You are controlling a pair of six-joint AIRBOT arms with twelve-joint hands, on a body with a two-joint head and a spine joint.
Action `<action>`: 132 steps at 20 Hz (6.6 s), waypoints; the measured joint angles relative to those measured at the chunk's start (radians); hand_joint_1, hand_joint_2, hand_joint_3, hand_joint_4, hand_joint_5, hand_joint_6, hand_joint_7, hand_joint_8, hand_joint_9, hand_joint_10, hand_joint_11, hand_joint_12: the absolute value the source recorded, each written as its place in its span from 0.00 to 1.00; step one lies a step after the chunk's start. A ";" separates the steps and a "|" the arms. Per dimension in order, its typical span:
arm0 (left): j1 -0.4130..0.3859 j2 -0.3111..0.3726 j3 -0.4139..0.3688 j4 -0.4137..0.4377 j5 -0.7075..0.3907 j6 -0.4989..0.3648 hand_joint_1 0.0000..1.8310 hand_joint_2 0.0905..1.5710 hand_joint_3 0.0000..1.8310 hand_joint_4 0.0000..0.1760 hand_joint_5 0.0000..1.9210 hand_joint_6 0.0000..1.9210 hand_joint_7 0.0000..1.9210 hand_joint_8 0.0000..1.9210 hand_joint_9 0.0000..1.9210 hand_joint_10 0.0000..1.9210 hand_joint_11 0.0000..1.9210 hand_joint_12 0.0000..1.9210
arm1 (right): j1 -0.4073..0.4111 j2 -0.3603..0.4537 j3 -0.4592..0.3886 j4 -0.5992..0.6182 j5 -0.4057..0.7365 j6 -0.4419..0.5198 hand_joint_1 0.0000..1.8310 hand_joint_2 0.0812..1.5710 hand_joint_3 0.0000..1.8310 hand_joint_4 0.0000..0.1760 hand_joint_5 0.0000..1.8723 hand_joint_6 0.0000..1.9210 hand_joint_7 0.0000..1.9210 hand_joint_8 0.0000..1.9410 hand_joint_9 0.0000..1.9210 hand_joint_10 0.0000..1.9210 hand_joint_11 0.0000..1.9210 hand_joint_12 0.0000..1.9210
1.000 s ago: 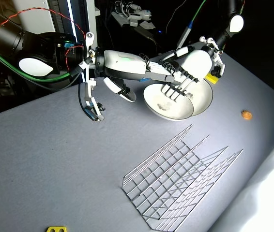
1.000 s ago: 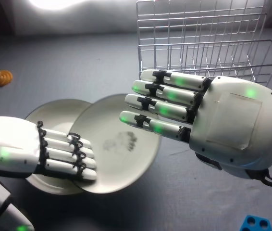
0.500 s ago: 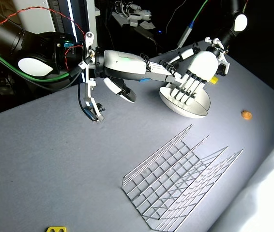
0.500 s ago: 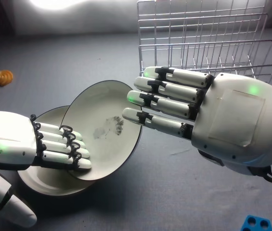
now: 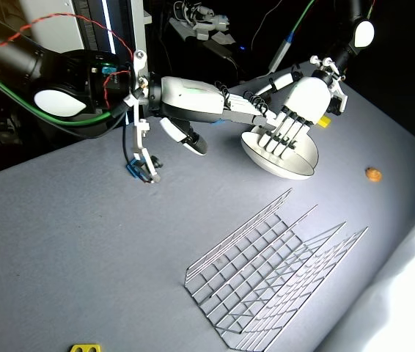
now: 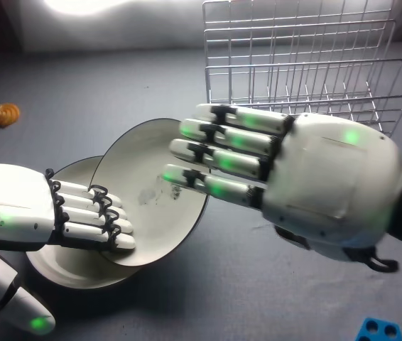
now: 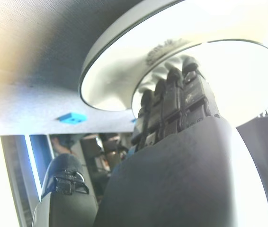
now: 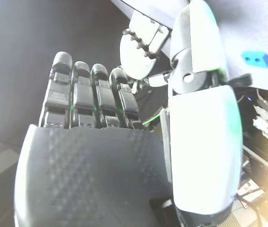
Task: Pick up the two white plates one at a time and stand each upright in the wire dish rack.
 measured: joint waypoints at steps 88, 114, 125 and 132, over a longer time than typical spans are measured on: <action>-0.044 0.278 0.042 0.052 -0.093 -0.149 0.00 0.66 0.00 0.00 0.04 0.00 0.03 0.00 0.03 0.00 0.01 0.01 | 0.211 -0.090 -0.008 0.041 0.189 0.072 0.74 0.67 0.00 0.00 0.52 0.51 0.56 0.41 0.51 0.47 0.41 0.52; -0.058 0.215 -0.053 0.049 0.050 -0.144 0.00 0.66 0.00 0.00 0.04 0.00 0.04 0.00 0.02 0.00 0.00 0.00 | 0.558 0.193 -0.108 0.393 -0.285 0.363 0.67 0.68 0.00 0.07 0.52 0.51 0.57 0.43 0.64 0.04 0.42 0.51; -0.058 0.147 -0.018 0.048 0.105 -0.144 0.00 0.65 0.00 0.00 0.04 0.00 0.04 0.00 0.03 0.00 0.01 0.00 | 0.558 0.191 -0.106 0.393 -0.261 0.346 0.67 0.68 0.00 0.14 0.53 0.51 0.55 0.45 0.63 0.01 0.39 0.51; -0.059 0.140 -0.021 0.050 0.108 -0.144 0.00 0.66 0.00 0.00 0.04 0.00 0.03 0.00 0.02 0.00 0.00 0.00 | 0.558 0.187 -0.105 0.393 -0.254 0.337 0.67 0.68 0.00 0.14 0.53 0.51 0.55 0.45 0.63 0.00 0.38 0.53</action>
